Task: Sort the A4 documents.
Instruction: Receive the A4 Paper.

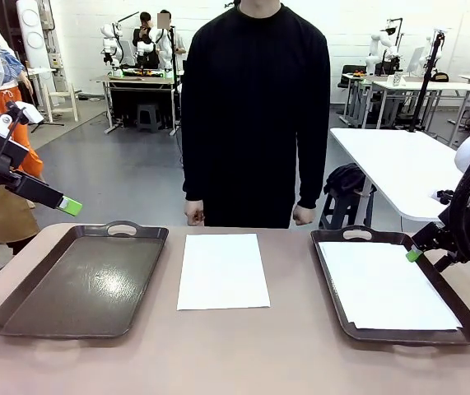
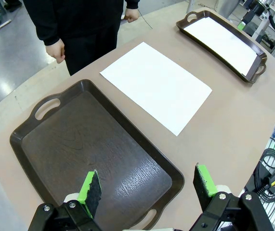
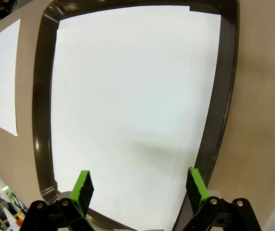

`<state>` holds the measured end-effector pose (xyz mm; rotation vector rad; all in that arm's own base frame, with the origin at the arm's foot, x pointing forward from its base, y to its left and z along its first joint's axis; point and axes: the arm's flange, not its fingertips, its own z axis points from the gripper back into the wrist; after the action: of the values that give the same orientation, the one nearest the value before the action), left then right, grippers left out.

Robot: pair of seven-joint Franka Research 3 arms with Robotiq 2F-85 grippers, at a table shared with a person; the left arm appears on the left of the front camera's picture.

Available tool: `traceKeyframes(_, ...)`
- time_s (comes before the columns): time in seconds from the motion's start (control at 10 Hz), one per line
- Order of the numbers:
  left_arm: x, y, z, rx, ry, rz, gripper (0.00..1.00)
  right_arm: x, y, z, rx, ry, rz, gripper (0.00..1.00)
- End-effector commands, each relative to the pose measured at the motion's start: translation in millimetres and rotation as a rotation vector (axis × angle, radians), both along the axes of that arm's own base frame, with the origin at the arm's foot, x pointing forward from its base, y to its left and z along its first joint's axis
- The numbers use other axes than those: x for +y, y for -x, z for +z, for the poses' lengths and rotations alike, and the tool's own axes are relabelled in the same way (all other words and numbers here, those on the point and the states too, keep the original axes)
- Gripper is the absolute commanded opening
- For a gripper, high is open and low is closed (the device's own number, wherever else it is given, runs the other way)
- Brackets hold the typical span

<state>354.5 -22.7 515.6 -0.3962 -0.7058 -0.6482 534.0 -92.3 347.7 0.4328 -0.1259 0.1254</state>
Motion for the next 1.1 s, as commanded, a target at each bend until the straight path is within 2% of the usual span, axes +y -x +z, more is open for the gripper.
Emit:
traceKeyframes(0.0,2,-1,-2,-0.004,0.011,-0.014,1.00,-1,-1,0,-0.002,0.000,-0.002,1.00)
traceKeyframes(0.6,2,-1,-2,-0.004,0.011,-0.014,1.00,0,0,0,0.000,0.000,0.000,1.00)
traceKeyframes(0.7,2,-1,-2,-0.004,0.011,-0.014,1.00,-16,22,32,-0.252,0.001,0.122,1.00)
traceKeyframes(0.8,2,-1,-2,-0.004,0.011,-0.014,1.00,-12,37,76,-0.480,0.067,0.199,1.00)
traceKeyframes(0.9,2,-1,-2,-0.004,0.011,-0.014,1.00,-4,55,115,-0.639,0.053,0.248,1.00)
traceKeyframes(1.0,2,-1,-2,-0.004,0.011,-0.014,1.00,3,73,143,-0.756,0.006,0.295,1.00)
